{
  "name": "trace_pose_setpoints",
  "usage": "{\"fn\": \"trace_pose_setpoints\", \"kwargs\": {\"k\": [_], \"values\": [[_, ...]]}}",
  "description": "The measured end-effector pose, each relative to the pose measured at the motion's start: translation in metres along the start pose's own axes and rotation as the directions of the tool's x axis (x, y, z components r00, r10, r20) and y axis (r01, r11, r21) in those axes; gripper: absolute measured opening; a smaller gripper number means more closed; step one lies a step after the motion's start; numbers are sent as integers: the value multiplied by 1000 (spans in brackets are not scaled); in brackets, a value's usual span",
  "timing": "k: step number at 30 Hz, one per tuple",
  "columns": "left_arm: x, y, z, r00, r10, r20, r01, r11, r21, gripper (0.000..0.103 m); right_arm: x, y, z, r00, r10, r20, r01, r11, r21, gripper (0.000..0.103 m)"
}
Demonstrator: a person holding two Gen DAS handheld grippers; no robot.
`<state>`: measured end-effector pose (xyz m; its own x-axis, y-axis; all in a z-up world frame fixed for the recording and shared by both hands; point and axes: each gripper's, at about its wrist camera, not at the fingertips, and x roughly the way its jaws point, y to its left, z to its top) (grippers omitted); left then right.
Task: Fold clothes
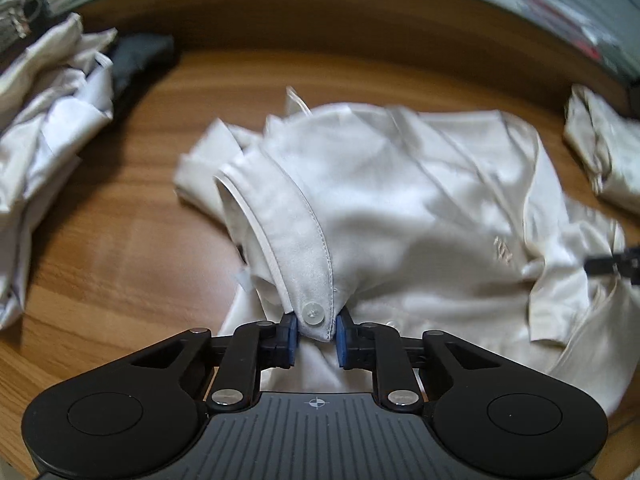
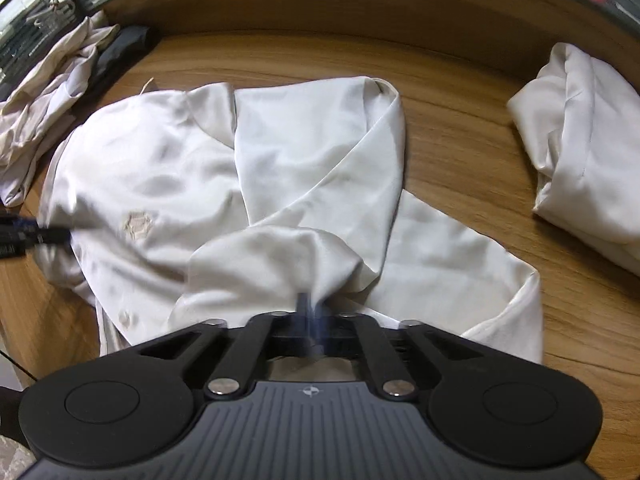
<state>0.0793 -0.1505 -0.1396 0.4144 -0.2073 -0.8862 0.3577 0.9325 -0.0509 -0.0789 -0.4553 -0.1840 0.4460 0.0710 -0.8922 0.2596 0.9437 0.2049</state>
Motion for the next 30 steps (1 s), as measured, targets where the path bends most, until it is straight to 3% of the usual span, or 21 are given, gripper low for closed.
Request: {"fn": "trace_pose_setpoints", "kwargs": {"k": [4, 7, 11, 16, 19, 22, 25, 30], "values": [[-15, -5, 23, 997, -1, 75, 0, 1000, 16, 20, -40, -14, -6, 994, -69, 90, 66, 997, 37, 1], [-20, -19, 41, 993, -32, 114, 25, 998, 62, 20, -82, -41, -18, 975, -172, 142, 157, 981, 117, 1], [-24, -44, 65, 984, -83, 157, 63, 990, 126, 19, -134, -81, -44, 924, -355, 143, 323, 924, 206, 1], [-34, -93, 93, 964, -183, 195, 136, 964, 230, 19, -180, -109, -85, 838, -542, 69, 511, 822, 251, 2], [-45, -129, 116, 942, -259, 215, 188, 935, 301, 19, -202, -117, -111, 777, -629, 22, 601, 752, 271, 2], [-60, -169, 136, 914, -335, 230, 233, 895, 381, 19, -222, -123, -135, 746, -666, -6, 628, 702, 336, 2], [-68, -208, 146, 885, -416, 210, 286, 841, 459, 19, -232, -122, -157, 737, -675, -31, 633, 674, 381, 2], [-68, -266, 131, 850, -504, 153, 343, 750, 566, 19, -238, -116, -189, 750, -659, -58, 615, 663, 426, 2]]}}
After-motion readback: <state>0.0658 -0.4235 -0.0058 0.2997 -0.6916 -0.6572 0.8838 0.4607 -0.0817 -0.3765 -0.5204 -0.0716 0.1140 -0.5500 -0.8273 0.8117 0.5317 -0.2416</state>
